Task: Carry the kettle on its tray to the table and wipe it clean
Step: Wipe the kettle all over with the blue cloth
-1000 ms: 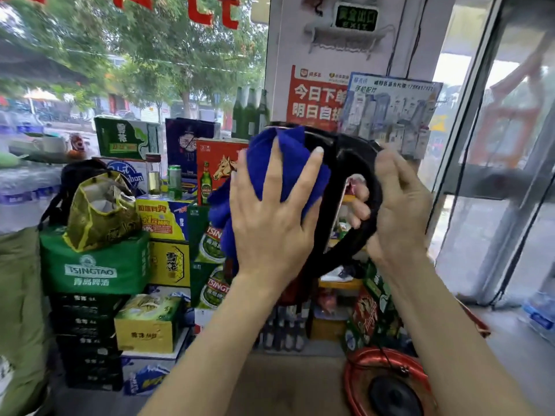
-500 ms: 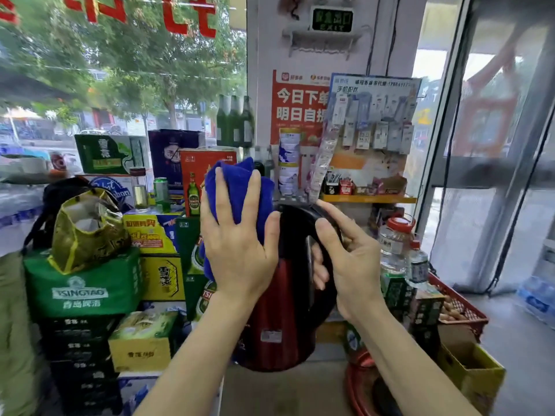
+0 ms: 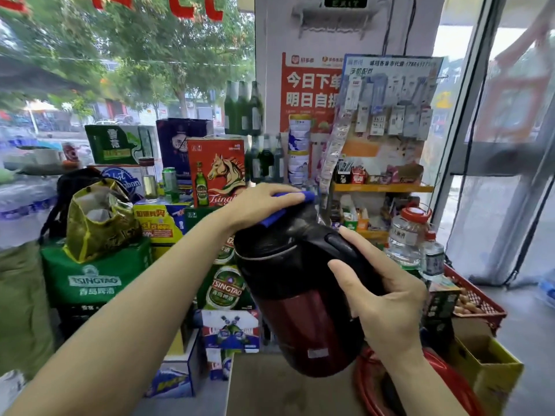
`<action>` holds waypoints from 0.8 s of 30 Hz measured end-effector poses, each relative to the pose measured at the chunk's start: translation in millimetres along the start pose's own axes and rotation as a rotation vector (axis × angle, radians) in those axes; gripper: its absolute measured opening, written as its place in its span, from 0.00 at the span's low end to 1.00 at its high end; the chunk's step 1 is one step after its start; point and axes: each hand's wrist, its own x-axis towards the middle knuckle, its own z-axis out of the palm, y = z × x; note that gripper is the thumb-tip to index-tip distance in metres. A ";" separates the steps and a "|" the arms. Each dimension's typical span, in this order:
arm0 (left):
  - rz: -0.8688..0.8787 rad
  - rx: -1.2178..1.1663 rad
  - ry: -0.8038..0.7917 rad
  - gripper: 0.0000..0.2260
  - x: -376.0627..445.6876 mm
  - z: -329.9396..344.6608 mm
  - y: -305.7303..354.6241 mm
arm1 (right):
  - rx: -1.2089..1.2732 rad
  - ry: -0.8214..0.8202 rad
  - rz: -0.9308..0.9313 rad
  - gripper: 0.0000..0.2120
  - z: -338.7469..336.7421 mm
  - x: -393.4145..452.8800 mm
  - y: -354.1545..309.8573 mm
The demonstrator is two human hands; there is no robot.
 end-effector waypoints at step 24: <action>-0.305 -1.258 0.162 0.23 -28.2 141.6 -105.3 | 0.329 0.349 0.489 0.16 -31.6 -23.5 81.1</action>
